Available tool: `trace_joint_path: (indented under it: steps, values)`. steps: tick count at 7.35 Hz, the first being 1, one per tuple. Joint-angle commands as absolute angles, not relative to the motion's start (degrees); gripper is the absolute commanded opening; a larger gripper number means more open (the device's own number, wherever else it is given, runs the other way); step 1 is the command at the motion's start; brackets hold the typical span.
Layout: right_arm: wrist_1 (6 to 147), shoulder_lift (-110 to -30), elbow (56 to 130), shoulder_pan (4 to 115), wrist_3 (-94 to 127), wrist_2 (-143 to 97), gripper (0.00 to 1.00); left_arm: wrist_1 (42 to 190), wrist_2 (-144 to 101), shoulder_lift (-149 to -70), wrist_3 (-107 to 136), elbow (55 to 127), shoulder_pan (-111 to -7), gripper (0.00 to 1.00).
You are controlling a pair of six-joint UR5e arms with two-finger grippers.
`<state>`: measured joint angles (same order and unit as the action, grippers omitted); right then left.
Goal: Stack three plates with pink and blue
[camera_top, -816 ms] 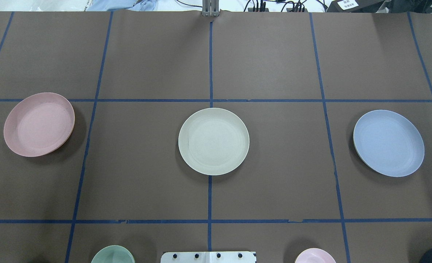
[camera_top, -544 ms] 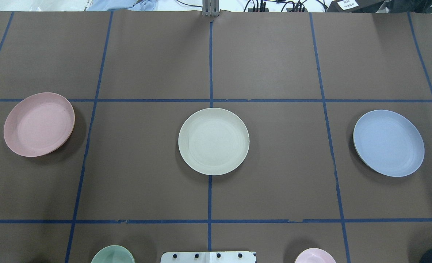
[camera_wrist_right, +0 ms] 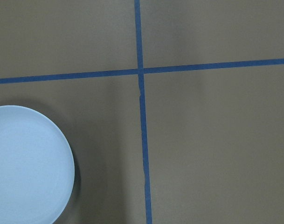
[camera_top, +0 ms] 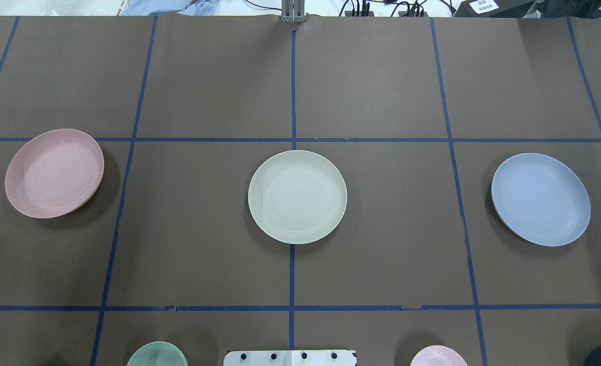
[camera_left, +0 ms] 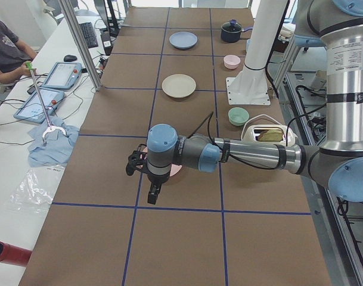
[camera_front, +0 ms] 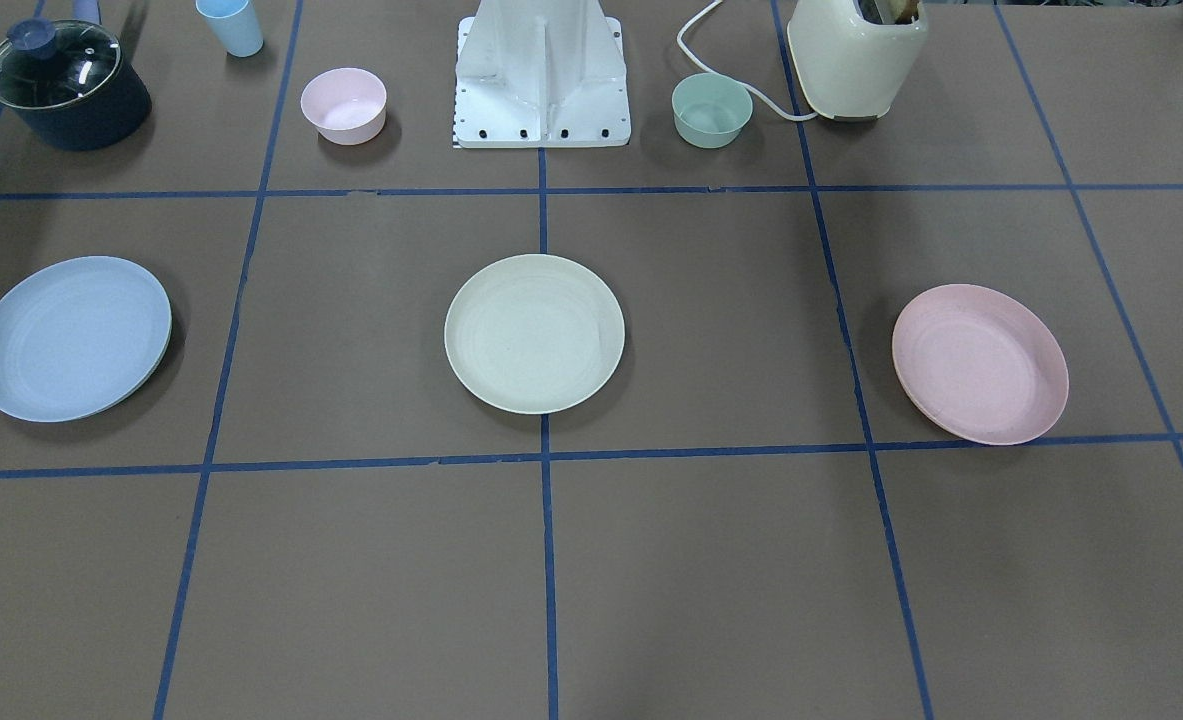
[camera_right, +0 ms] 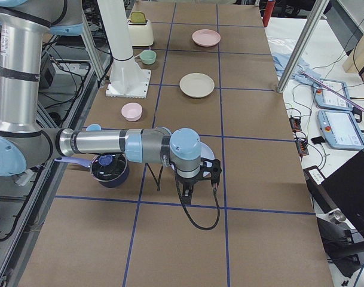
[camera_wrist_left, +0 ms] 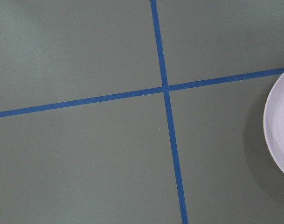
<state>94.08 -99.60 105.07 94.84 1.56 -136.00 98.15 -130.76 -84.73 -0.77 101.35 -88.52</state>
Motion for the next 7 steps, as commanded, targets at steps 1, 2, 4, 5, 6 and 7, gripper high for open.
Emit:
trace_joint_path:
  steps: [1,2,4,5,6,7]
  values:
    - [94.22,-98.36,105.9,94.05,1.76,-136.75,1.0,100.02,-131.65,-86.83,-0.7,100.64,-87.02,1.0]
    - [94.22,-98.18,106.08,94.04,2.02,-138.67,1.0,102.54,-131.83,-89.71,-0.62,100.63,-86.58,1.0]
    - [94.04,-98.35,104.77,93.96,1.76,-139.83,1.0,111.81,-134.65,-89.3,6.44,94.51,-82.9,1.0]
    - [94.04,-98.26,104.77,93.69,1.76,-139.75,1.0,119.54,-134.74,-88.69,17.64,91.79,-79.57,1.0]
    - [94.04,-98.17,104.85,92.73,1.93,-139.75,1.0,128.23,-134.65,-87.12,28.72,88.8,-74.93,1.0]
    - [93.96,-98.17,104.85,92.38,1.93,-139.75,1.0,135.37,-134.21,-86.58,41.53,87.2,-69.75,1.0]
